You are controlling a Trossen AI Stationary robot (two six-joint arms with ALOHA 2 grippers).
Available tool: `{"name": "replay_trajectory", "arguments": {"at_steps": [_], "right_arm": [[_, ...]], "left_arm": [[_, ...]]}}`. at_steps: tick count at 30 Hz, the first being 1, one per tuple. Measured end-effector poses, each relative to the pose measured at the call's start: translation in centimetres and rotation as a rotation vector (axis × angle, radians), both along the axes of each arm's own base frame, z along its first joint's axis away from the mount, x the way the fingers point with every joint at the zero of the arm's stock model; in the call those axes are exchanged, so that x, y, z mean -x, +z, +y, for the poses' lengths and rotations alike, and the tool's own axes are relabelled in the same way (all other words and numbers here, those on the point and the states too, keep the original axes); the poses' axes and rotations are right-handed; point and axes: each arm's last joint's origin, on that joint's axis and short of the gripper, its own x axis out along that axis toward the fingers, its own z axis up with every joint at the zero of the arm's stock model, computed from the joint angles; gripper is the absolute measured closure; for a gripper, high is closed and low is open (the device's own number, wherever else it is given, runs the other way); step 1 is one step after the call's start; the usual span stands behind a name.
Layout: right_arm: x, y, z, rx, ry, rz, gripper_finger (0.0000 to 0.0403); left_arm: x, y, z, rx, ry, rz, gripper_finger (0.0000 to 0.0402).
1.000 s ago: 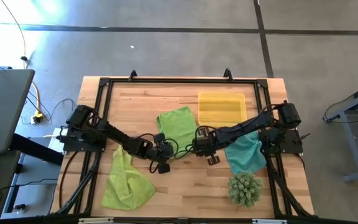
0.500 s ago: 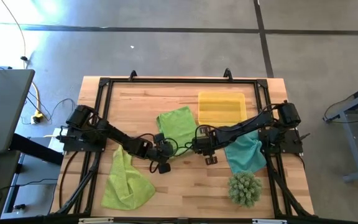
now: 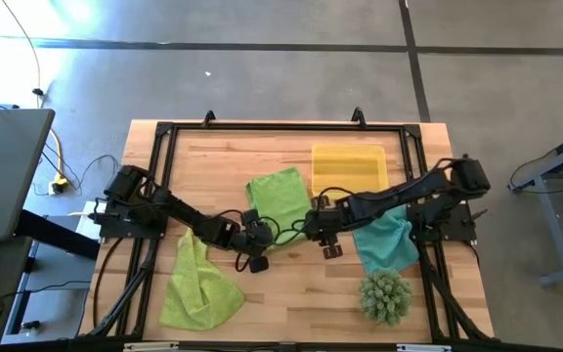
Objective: Roll microfiber towels into tight, uniform cylinder then place into a basket
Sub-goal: Roll the top green microfiber towel
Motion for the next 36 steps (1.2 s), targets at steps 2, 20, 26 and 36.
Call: {"name": "replay_trajectory", "arguments": {"at_steps": [2, 20, 26, 36], "right_arm": [[0.1, -1.1, -0.1, 0.014, 0.019, -0.009, 0.0215], [2.6, -6.5, -2.4, 0.076, 0.007, -0.132, 0.0243], [2.9, -6.8, -2.4, 0.062, 0.0, -0.124, 0.0279], [3.0, -6.9, -2.4, -0.021, -0.057, -0.111, 0.0377]], "left_arm": [[0.0, 0.0, 0.0, 0.0, 0.0, 0.0, 0.0394], [0.0, 0.1, 0.0, 0.01, 0.012, -0.008, 0.0394], [0.0, 0.3, 0.0, 0.012, 0.019, -0.014, 0.0394], [0.8, 4.1, -0.2, 0.005, -0.017, -0.085, 0.0387]]}}
